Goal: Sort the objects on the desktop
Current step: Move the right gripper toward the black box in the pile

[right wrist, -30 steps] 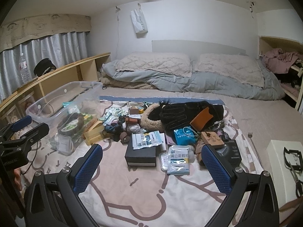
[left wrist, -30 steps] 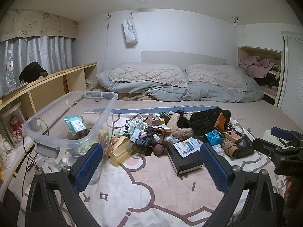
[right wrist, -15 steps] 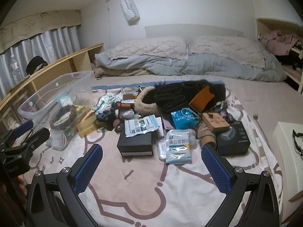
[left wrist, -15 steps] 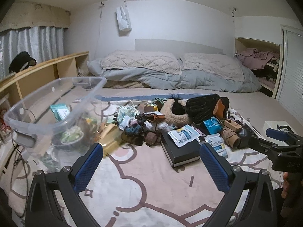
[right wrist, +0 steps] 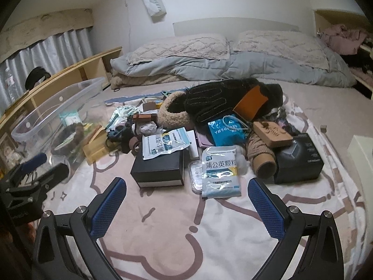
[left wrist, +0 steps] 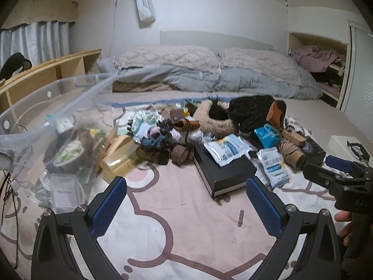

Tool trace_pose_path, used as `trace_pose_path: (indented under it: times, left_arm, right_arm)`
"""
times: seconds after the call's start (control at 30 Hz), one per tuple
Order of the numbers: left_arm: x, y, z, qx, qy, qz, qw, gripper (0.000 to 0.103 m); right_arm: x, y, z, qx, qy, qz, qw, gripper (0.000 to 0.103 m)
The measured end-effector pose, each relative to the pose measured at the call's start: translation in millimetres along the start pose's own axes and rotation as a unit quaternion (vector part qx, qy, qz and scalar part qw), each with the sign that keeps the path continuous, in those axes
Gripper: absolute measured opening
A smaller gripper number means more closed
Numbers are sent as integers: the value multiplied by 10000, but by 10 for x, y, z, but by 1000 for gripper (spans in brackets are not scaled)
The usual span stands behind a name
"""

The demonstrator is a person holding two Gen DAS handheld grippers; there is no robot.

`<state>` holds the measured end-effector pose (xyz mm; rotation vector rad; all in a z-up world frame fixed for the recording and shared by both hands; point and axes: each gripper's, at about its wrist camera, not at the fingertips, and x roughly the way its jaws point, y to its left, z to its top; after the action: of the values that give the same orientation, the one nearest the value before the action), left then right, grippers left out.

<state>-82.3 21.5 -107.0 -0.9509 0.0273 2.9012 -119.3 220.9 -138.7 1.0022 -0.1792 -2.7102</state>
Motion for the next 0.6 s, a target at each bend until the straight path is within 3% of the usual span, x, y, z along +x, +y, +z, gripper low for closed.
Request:
trace_pose_path:
  times: [0.3, 0.47, 0.6]
  left_arm:
    - [371, -4, -116, 70, 233, -124, 9996, 103]
    - [595, -31, -219, 146, 458, -226, 9986, 103]
    - [731, -29, -325, 156, 607, -227, 9978, 103]
  right_arm:
    - [332, -31, -70, -37, 338, -118, 9994, 103]
    - [431, -40, -75, 90, 85, 185, 9998, 103]
    - [601, -7, -4, -22, 125, 1, 9999, 103]
